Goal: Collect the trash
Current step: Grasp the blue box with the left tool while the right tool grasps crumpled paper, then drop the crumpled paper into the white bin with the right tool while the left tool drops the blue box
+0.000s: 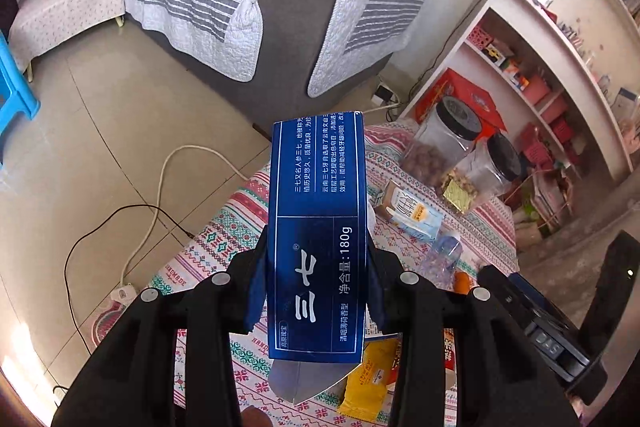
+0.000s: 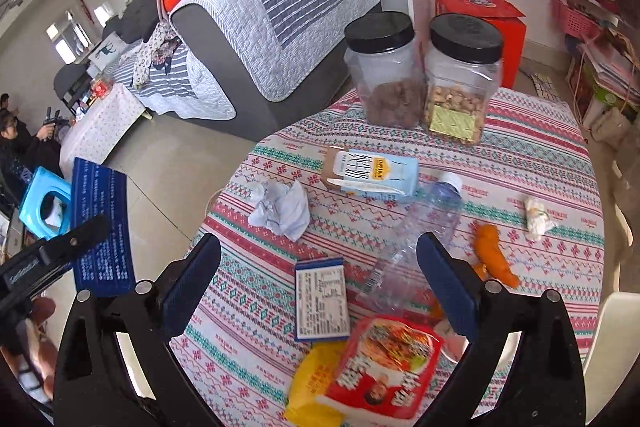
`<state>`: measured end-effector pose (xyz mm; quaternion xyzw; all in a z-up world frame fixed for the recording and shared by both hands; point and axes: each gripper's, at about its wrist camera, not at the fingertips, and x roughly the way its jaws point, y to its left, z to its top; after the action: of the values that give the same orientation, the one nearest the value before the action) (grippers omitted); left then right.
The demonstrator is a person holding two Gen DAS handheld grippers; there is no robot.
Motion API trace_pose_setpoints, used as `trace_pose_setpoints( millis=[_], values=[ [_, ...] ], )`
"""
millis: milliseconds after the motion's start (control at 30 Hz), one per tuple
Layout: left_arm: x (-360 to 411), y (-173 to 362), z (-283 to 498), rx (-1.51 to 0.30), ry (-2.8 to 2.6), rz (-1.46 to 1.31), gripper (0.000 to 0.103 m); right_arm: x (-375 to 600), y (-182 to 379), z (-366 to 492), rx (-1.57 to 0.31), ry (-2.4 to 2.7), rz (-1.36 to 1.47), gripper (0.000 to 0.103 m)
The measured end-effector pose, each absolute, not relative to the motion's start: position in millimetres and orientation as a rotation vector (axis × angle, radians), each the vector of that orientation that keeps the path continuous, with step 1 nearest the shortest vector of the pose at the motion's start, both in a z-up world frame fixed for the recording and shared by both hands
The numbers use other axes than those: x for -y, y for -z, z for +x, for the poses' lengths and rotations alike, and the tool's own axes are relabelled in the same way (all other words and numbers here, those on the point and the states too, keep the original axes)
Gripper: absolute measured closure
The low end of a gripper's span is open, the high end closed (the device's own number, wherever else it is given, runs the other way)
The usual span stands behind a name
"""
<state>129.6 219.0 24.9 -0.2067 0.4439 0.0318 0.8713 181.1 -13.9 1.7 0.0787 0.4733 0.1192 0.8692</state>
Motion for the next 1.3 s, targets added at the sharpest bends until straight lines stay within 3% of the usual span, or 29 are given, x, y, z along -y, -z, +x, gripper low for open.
trace_pose_setpoints(
  millis=[167, 533, 600, 667, 900, 1300],
  values=[
    [-242, -26, 125, -0.909, -0.113, -0.497, 0.063, -39, 32, 220, -1.077, -0.250, 0.102, 0.013],
    [-254, -34, 121, -0.878, -0.145, -0.475, 0.063, -77, 90, 271, -1.233, -0.179, 0.102, 0.039],
    [-255, -32, 122, -0.888, -0.143, -0.474, 0.063, -78, 96, 273, -1.243, -0.182, 0.103, 0.048],
    [-256, -30, 122, -0.894, -0.141, -0.479, 0.063, -80, 102, 275, -1.265, -0.208, 0.104, 0.085],
    [-254, -28, 125, -0.902, -0.138, -0.485, 0.063, -65, 82, 256, -1.212, -0.239, 0.151, 0.085],
    [-201, -38, 127, -0.872, -0.055, -0.434, 0.063, 8, -22, 191, -0.997, -0.217, 0.164, 0.085]
  ],
)
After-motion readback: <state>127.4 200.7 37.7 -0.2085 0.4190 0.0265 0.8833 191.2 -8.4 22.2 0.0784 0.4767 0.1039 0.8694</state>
